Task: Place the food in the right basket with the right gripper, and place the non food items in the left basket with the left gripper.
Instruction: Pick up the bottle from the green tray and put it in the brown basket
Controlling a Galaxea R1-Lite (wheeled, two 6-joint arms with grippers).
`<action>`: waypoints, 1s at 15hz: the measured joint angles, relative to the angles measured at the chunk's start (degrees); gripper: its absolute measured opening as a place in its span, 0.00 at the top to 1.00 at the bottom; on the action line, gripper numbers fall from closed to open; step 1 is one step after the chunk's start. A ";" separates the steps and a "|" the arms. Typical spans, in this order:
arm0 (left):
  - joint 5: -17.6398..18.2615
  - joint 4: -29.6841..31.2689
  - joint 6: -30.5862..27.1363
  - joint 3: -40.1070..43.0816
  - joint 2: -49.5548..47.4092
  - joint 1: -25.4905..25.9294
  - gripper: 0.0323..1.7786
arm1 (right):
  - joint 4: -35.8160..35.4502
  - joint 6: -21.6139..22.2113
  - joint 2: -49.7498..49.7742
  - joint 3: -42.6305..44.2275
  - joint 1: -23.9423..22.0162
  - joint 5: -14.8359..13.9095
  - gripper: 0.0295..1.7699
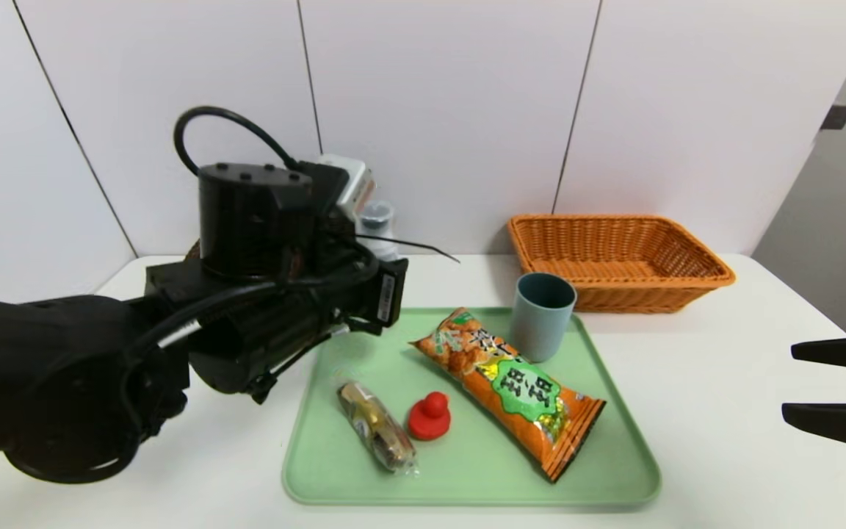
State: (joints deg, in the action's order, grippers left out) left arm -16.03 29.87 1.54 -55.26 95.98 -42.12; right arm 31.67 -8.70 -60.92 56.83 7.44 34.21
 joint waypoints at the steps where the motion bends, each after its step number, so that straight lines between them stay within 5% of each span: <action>1: -0.76 -1.95 -0.11 -2.26 -0.63 0.94 0.64 | -0.11 0.00 0.01 0.00 0.00 -0.04 0.03; 7: -1.83 -14.77 -0.38 -18.12 -0.33 12.82 0.64 | -0.28 0.06 -0.02 0.22 -0.02 0.05 0.03; 11: -1.77 -15.79 -0.39 -24.65 6.28 24.41 0.64 | -0.30 -0.02 -0.07 0.24 0.00 -0.04 0.03; 15: -1.57 -15.29 0.13 -26.86 13.14 30.40 0.64 | -0.15 0.00 -0.05 0.05 -0.16 -0.15 0.03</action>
State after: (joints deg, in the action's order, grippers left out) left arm -17.60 14.58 1.67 -82.12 109.12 -11.72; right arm 31.52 -8.70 -60.97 56.88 7.28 34.06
